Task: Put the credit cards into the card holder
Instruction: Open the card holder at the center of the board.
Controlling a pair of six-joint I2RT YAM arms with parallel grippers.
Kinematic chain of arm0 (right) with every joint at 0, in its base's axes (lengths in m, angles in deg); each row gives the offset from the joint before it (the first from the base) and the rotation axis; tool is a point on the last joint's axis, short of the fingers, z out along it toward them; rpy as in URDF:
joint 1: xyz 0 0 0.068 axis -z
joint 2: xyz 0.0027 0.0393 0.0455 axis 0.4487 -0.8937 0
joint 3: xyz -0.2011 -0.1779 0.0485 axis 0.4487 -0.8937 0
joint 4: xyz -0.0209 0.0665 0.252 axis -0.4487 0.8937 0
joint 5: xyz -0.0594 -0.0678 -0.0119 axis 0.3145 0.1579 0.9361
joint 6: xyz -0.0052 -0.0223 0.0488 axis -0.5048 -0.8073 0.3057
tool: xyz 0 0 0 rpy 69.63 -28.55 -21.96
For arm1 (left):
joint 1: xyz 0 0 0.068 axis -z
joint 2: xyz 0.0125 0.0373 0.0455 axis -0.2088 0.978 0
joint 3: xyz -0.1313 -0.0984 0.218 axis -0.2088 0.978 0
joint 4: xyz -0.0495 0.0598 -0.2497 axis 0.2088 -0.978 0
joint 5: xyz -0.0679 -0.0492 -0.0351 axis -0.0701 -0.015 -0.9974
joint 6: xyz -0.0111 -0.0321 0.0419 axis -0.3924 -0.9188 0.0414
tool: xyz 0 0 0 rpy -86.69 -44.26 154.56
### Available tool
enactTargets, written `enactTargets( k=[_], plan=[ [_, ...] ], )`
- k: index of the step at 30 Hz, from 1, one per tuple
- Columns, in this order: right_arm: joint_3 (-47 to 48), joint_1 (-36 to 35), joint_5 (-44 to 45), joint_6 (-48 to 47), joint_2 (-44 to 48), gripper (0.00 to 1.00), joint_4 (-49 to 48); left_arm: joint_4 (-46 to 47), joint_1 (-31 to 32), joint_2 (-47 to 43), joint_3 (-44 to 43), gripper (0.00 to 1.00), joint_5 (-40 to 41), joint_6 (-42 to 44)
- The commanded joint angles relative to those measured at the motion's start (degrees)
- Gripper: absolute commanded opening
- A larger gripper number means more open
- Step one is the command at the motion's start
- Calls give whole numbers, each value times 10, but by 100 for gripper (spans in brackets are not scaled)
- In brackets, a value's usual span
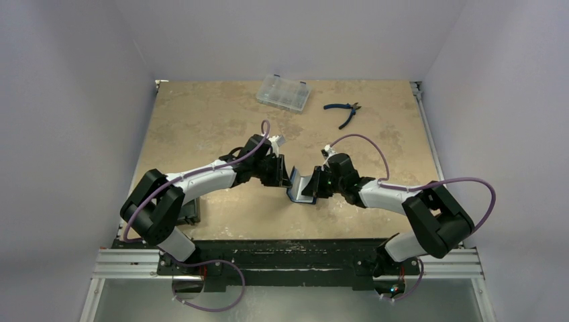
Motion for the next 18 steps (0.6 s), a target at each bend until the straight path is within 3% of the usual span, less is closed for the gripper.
enactTargets(
  k=[1,18],
  plan=[
    [-5,3,2,-3,5,14,-16,28,2,-7,-14,21,-14,-9],
    [-15,16,2,20,30,37,-22,34,18,23,-28,15,-15,-13]
  ],
)
